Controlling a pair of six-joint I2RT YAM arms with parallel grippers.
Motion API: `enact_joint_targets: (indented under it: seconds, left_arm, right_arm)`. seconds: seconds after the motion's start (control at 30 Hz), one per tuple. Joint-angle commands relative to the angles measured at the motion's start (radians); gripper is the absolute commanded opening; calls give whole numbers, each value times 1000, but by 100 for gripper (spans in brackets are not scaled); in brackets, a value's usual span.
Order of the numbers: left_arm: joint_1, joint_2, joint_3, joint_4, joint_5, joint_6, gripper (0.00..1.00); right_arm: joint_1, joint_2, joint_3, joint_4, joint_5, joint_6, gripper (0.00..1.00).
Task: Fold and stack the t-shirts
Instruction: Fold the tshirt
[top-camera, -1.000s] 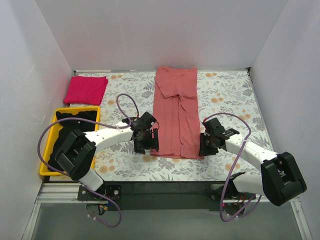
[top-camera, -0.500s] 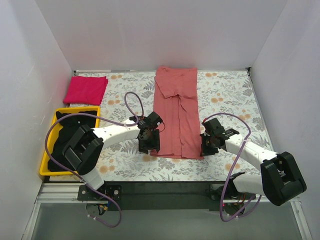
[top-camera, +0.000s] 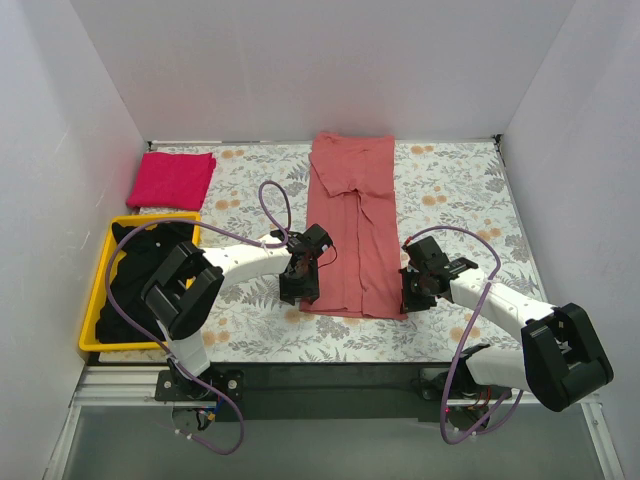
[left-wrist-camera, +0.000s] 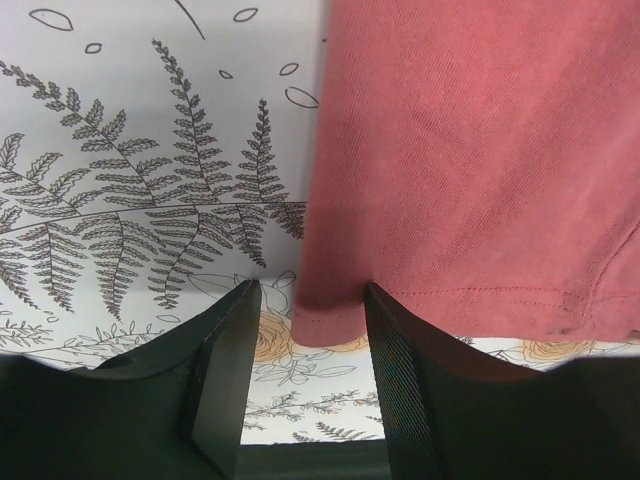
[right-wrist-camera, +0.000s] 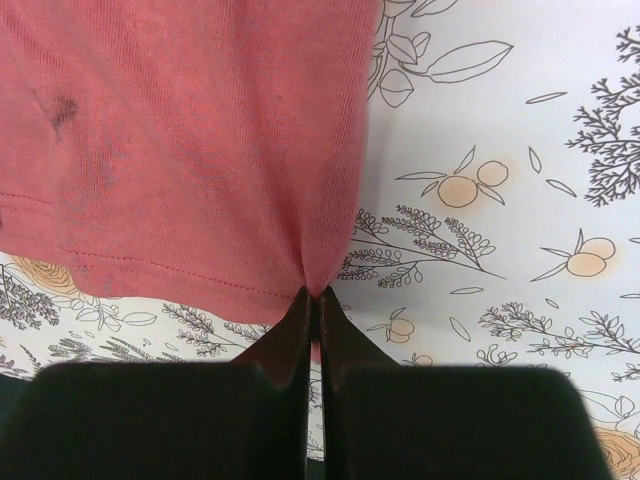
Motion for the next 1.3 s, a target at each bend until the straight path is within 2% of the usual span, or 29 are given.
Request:
enact_joint_targets:
  seconds: [0.0, 0.07, 0.2, 0.23, 0.3, 0.33, 0.5, 0.63, 0.83, 1.0, 1.13, 1.27]
  left_arm:
    - [-14, 19, 14, -15, -23, 1, 45]
    - [-19, 31, 6, -21, -16, 1, 44]
    - [-25, 48, 0, -37, -9, 4, 36]
    - [-28, 48, -1, -40, -3, 5, 28]
    - [-34, 49, -9, -47, 5, 7, 16]
    - [-36, 48, -10, -63, 17, 5, 0]
    - [-80, -58, -69, -150, 74, -36, 0]
    - [-155, -170, -133, -240, 152, -91, 0]
    - [-192, -285, -141, -262, 266, -127, 0]
    - [-83, -245, 1, -248, 221, -24, 0]
    - [85, -201, 106, -192, 130, 70, 0]
    - [178, -132, 186, -115, 25, 157, 0]
  right_arm:
    - [14, 12, -27, -64, -8, -11, 1]
    - [17, 10, -27, -63, -8, -11, 1]
    - [17, 12, -21, -66, -8, -16, 1]
    - [17, 12, -20, -69, -8, -19, 1]
    - [19, 12, -14, -78, -14, -23, 1]
    - [19, 12, -9, -89, -25, -28, 1]
    - [42, -30, 28, -225, -93, -40, 1]
    - [60, -86, 54, -426, -152, -63, 1]
    - [63, -103, 129, -526, -171, -88, 1]
    - [62, 24, 325, -526, -108, -118, 1]
    - [50, 157, 489, -517, 8, -178, 1]
    - [28, 262, 641, -466, 25, -218, 1]
